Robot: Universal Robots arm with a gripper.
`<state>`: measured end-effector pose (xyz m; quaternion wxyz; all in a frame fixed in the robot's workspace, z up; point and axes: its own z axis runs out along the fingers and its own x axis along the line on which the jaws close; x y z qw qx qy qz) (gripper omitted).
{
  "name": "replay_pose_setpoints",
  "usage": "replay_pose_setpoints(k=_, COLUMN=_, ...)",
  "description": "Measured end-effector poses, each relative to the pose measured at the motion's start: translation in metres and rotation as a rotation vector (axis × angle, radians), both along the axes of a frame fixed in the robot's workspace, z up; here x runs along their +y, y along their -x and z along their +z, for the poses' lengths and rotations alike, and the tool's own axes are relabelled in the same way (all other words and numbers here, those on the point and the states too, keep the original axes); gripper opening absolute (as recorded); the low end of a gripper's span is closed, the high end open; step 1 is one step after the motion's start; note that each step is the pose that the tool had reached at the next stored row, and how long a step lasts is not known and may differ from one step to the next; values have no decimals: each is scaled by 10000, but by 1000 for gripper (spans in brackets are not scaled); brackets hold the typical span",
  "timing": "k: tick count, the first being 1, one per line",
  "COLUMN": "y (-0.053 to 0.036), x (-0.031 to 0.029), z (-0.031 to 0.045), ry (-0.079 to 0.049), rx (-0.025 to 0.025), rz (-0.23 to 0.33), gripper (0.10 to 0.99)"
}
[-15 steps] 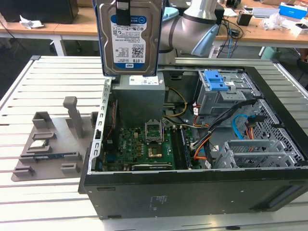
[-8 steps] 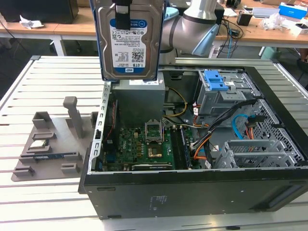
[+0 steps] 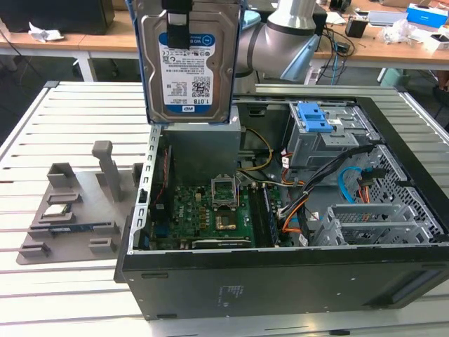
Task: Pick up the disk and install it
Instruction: 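Pick up the disk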
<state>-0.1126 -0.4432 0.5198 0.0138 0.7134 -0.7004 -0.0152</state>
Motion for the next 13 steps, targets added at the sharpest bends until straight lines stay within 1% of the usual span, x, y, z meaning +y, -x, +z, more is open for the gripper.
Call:
replay_pose_setpoints(k=6, y=0, x=-115, z=-2, ry=1, rx=0, rz=0, gripper=365)
replay_pose_setpoints(k=10, y=0, x=-204, z=-4, ry=0, rx=0, rz=0, gripper=365)
replay_pose_setpoints(k=11, y=0, x=-238, z=-4, ry=2, rx=1, rz=0, gripper=365)
replay_pose_setpoints(k=13, y=0, x=-267, z=-5, ry=3, rx=0, rz=-1, gripper=365)
